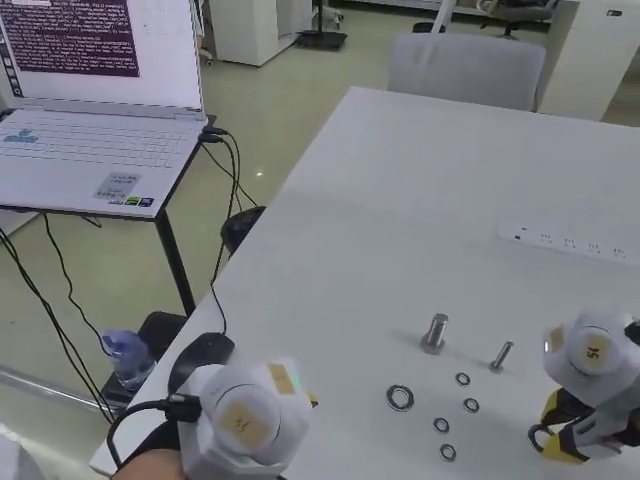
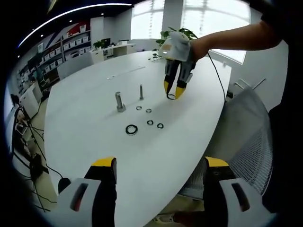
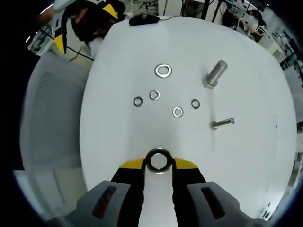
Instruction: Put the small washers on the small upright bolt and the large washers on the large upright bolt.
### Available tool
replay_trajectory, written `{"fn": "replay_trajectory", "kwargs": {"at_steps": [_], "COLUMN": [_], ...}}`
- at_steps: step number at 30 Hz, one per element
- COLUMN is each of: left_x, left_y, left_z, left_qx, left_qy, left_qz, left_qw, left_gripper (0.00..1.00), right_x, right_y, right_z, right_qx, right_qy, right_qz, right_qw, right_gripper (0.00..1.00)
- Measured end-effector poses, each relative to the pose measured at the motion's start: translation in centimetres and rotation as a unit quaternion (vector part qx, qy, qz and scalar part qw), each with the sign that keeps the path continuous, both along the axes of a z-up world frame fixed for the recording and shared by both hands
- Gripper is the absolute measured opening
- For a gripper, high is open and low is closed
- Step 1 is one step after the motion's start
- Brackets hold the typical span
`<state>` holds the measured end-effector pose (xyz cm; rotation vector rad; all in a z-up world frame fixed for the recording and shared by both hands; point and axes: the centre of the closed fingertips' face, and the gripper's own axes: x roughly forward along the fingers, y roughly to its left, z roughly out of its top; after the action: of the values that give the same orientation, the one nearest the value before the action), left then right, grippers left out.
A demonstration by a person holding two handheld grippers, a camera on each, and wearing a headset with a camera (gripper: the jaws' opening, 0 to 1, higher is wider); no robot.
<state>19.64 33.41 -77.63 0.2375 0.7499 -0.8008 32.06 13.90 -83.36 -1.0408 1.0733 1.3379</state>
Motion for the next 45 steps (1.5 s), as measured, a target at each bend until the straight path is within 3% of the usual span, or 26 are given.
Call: {"fn": "replay_trajectory", "kwargs": {"at_steps": [14, 17, 29, 32, 36, 39, 45], "left_x": [-0.4, -0.4, 0.5, 0.9, 1.0, 1.4, 2.2], "left_y": [-0.1, -0.1, 0.2, 0.0, 0.2, 0.3, 0.5], "left_z": [-0.2, -0.2, -0.2, -0.1, -0.4, -0.4, -0.3], "left_qx": [-0.003, -0.004, -0.008, -0.022, -0.011, -0.014, -0.012], "left_qy": [-0.001, 0.001, -0.005, -0.012, -0.013, -0.015, -0.020], "left_qz": [-0.002, -0.003, -0.001, 0.005, 0.002, 0.003, 0.005], "left_qw": [1.0000, 1.0000, 1.0000, 0.9997, 0.9999, 0.9998, 0.9997], "left_gripper": [0.74, 0.73, 0.75, 0.79, 0.82, 0.82, 0.85], "right_x": [2.0, 1.8, 3.6, 4.4, 5.3, 5.6, 6.4], "right_y": [2.0, 2.7, 4.7, 5.4, 6.7, 7.8, 9.0], "right_z": [4.7, 5.8, 6.5, 6.6, 7.2, 7.7, 7.6], "right_qx": [0.015, 0.018, 0.032, 0.033, 0.041, 0.051, 0.049], "right_qy": [-0.015, -0.018, -0.024, -0.028, -0.034, -0.034, -0.039], "right_qz": [-0.002, -0.002, -0.012, -0.010, -0.007, -0.006, 0.005], "right_qw": [0.9998, 0.9997, 0.9991, 0.9990, 0.9985, 0.9981, 0.9980], "right_gripper": [0.22, 0.22, 0.22, 0.22, 0.22, 0.22, 0.22]}}
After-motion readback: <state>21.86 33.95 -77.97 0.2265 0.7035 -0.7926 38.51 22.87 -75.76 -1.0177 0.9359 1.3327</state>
